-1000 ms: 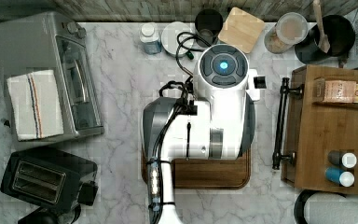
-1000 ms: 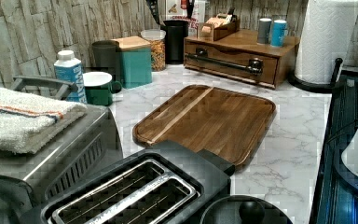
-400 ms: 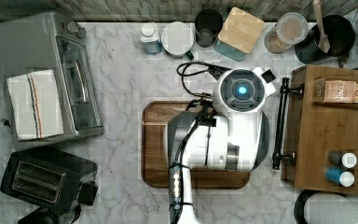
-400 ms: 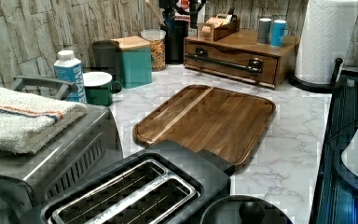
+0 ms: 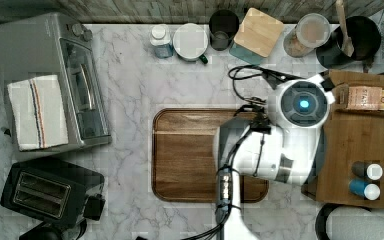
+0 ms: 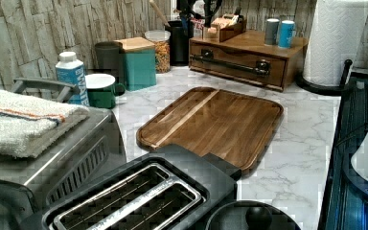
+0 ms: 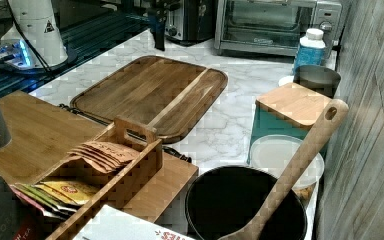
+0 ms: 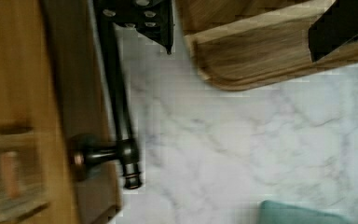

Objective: Open the drawer.

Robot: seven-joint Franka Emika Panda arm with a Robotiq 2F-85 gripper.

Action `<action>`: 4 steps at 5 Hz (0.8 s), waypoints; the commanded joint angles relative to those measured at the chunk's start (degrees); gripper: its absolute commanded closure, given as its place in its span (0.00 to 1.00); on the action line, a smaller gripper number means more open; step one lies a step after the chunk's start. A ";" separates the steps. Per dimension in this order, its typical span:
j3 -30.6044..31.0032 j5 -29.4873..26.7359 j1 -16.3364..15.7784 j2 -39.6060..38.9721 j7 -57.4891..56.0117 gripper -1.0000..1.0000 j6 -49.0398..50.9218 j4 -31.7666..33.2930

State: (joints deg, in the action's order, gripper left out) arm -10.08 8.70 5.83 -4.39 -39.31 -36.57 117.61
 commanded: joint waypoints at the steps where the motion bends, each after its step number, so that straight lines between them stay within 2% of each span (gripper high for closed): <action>1: -3.57 -0.87 4.58 -3.78 -12.01 0.00 -6.02 -3.09; 2: -1.66 -2.93 6.98 -4.54 -16.27 0.00 -7.87 -1.95; 3: -1.03 -2.99 6.91 -3.72 -16.04 0.00 -12.70 1.75; 4: -1.27 -1.10 5.92 -3.06 -12.60 0.00 -13.45 3.14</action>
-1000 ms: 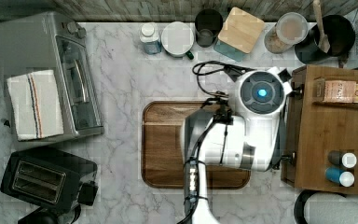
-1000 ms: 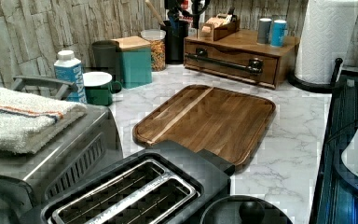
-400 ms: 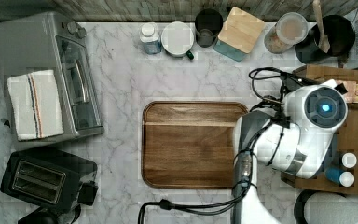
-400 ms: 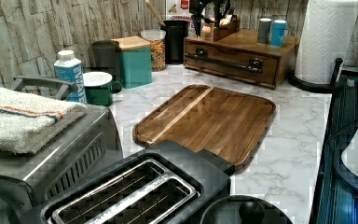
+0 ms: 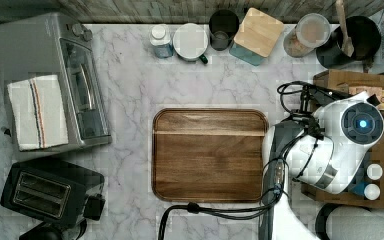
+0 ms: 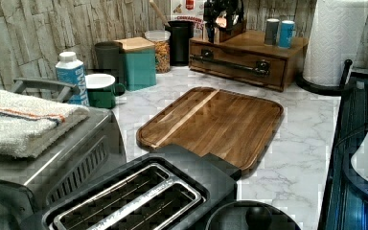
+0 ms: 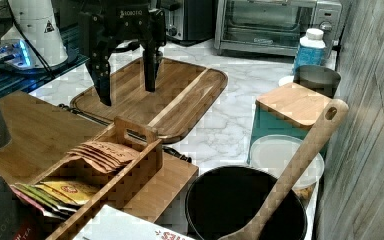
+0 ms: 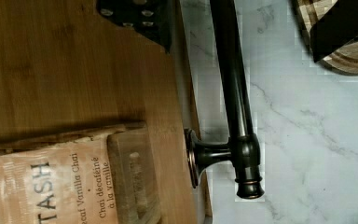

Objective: Open the drawer.

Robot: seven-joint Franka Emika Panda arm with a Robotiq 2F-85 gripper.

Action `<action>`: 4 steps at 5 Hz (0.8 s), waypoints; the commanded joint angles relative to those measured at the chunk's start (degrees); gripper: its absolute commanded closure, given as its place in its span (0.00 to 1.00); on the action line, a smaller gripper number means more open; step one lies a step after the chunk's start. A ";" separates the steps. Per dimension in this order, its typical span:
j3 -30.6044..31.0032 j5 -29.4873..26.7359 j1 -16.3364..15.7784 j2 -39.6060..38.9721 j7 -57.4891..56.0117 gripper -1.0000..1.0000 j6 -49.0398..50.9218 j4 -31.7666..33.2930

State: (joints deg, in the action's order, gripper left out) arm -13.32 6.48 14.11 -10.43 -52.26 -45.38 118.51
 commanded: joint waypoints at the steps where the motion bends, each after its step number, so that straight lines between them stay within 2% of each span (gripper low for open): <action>1: 1.71 2.32 -2.62 1.62 2.87 0.00 -1.34 0.38; 2: 1.64 1.05 -0.74 -1.33 0.03 0.00 -1.99 -0.39; 3: 0.18 2.56 -1.19 -2.27 4.15 0.00 -10.46 3.86; 4: -1.60 6.63 -2.39 -2.75 9.34 0.00 -15.39 6.60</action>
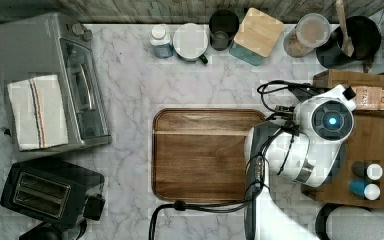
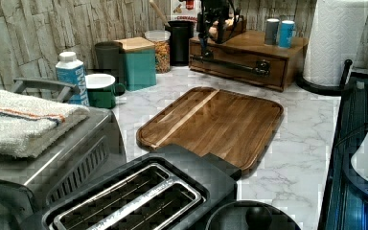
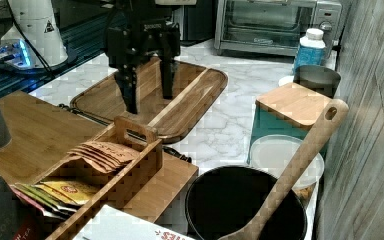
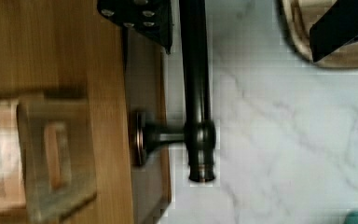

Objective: Open the drawer.

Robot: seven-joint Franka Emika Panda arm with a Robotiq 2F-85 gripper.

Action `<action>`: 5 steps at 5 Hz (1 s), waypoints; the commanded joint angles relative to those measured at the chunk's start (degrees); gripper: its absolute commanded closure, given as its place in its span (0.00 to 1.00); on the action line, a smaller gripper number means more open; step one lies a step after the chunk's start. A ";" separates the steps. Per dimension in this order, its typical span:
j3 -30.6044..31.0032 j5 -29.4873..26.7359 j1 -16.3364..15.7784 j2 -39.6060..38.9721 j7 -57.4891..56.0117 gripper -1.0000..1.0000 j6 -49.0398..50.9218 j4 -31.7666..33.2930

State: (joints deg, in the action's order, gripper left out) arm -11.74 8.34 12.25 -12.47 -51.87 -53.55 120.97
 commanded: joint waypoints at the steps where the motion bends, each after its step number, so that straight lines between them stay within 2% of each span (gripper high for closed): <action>1: -3.32 3.54 -0.93 -1.31 12.08 0.00 -8.48 6.05; 2: -2.90 1.10 -0.84 -2.47 12.17 0.00 -8.26 6.50; 4: -2.00 0.50 -0.01 -4.81 10.53 0.00 -11.12 8.01; 5: -2.21 2.57 0.23 -5.92 9.64 0.00 -16.33 9.74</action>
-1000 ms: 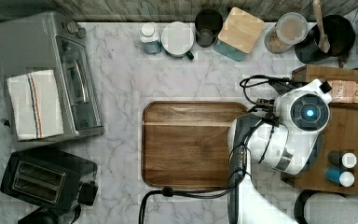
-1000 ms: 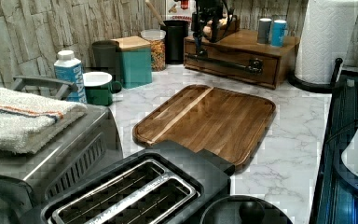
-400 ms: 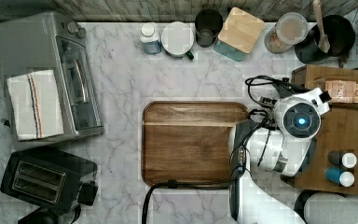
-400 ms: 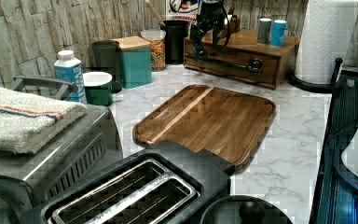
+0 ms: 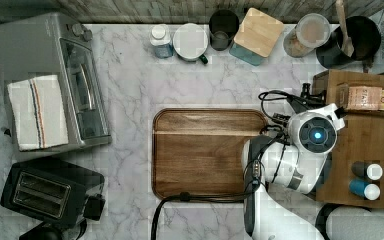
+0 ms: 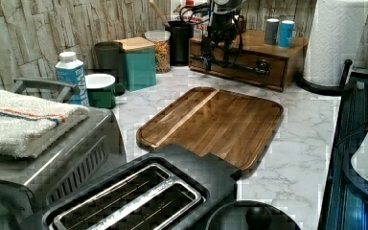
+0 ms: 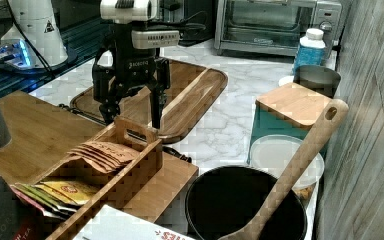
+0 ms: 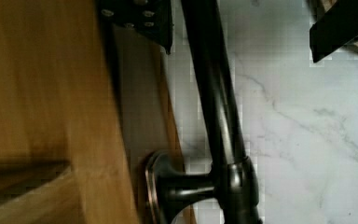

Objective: Open the drawer.

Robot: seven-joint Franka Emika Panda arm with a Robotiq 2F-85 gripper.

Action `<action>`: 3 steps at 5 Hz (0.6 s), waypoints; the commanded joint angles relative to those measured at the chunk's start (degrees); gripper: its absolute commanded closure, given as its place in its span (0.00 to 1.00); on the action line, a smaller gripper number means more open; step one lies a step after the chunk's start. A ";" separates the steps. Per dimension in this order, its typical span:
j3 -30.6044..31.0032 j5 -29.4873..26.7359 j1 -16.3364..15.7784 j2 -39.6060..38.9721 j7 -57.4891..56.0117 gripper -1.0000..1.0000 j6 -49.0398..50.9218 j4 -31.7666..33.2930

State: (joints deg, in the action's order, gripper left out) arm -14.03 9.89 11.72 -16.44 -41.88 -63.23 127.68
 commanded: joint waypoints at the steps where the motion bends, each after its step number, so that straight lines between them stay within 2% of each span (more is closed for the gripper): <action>1: 1.97 -1.85 2.80 -3.77 -6.90 0.00 -2.66 0.11; 2: 2.50 -2.32 3.21 -4.37 -7.16 0.00 -3.67 0.31; 3: 4.23 -3.61 5.37 -5.88 -11.34 0.00 -4.10 -0.62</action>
State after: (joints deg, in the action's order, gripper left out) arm -11.74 8.41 15.01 -18.79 -47.92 -67.70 129.59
